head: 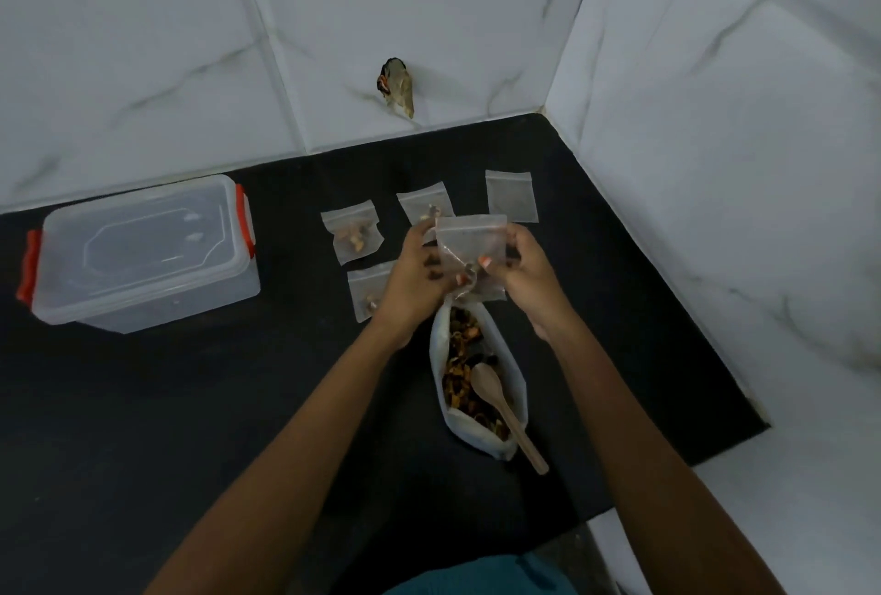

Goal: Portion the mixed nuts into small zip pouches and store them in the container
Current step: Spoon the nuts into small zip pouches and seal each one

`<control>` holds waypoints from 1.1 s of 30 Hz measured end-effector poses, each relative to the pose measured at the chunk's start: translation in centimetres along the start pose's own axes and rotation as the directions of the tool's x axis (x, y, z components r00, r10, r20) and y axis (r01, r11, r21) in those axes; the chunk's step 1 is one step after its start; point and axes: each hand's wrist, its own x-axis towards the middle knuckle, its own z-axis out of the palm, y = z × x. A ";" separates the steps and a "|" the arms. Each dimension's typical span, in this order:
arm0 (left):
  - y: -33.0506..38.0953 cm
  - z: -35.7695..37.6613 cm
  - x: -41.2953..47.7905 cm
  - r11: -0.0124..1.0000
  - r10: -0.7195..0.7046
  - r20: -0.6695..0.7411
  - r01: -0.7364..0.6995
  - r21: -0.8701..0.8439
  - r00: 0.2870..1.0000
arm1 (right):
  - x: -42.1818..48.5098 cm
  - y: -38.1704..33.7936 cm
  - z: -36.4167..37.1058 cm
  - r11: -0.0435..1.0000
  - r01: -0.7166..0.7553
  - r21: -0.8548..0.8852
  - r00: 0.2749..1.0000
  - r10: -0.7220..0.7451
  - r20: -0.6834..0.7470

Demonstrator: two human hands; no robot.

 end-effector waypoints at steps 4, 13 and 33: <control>-1.1 0.0 3.0 0.997 -0.034 -0.064 0.038 0.062 0.997 | 3.6 0.4 0.4 0.997 -0.016 -0.071 1.000 0.016 -0.008; -4.7 1.3 6.3 0.913 -0.069 -0.203 0.143 0.381 0.977 | 7.0 4.0 1.1 0.977 -0.027 -0.210 0.999 0.018 -0.044; -3.1 3.0 8.7 0.794 0.092 -0.237 0.073 0.604 0.967 | 9.2 4.6 -1.2 0.952 -0.016 -0.306 0.981 -0.045 -0.191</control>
